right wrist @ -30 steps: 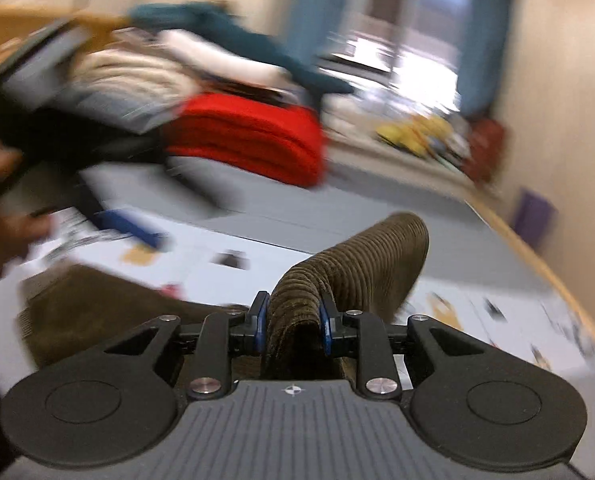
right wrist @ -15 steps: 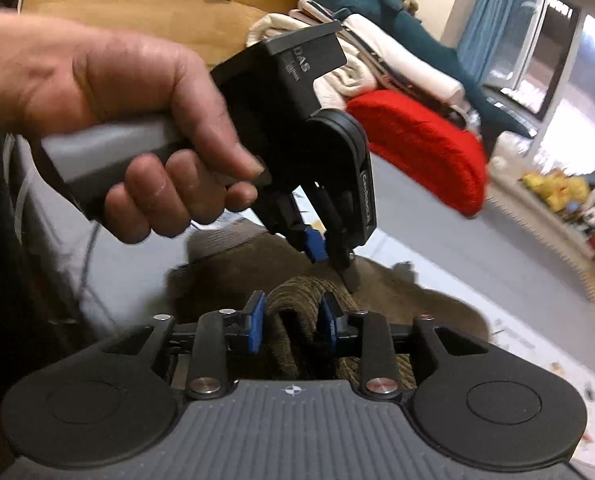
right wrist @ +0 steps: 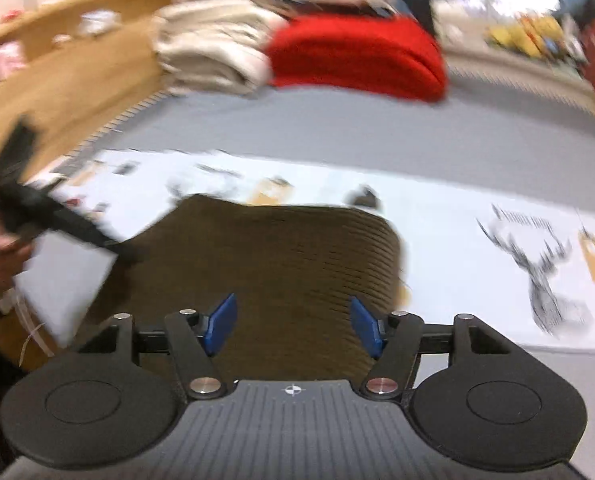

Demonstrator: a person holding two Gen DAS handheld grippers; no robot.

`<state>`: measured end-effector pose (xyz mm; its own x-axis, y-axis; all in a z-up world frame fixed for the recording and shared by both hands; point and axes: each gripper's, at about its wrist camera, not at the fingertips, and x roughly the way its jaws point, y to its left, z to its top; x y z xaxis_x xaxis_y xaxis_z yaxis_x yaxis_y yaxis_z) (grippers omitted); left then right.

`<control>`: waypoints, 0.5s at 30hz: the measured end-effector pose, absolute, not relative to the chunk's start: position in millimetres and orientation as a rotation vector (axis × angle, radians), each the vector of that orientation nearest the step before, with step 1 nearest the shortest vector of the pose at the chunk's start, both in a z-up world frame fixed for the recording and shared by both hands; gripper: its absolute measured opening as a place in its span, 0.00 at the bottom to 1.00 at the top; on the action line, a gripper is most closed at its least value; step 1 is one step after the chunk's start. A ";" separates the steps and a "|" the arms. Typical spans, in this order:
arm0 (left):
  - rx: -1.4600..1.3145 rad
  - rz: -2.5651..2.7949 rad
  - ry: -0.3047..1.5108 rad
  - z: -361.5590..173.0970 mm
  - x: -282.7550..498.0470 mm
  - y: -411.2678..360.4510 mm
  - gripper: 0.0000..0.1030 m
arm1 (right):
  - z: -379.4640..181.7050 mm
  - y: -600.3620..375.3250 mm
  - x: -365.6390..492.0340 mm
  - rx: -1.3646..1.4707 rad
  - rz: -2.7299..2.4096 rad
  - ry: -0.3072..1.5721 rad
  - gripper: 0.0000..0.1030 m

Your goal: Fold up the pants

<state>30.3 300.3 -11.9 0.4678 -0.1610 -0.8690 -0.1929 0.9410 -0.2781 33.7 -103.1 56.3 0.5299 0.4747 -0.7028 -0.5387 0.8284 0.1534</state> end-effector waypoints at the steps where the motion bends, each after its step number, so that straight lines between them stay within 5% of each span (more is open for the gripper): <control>1: -0.365 0.022 1.081 -11.1 28.8 303.1 0.29 | 49.0 -105.5 42.3 -0.073 0.577 0.842 0.64; 10: -0.304 0.049 1.112 -20.1 44.9 287.2 0.37 | -41.9 -97.6 64.7 0.017 0.391 1.107 0.63; 15: -0.238 0.100 1.191 -31.9 52.5 282.4 0.38 | -30.8 -100.3 73.1 0.048 0.367 1.030 0.62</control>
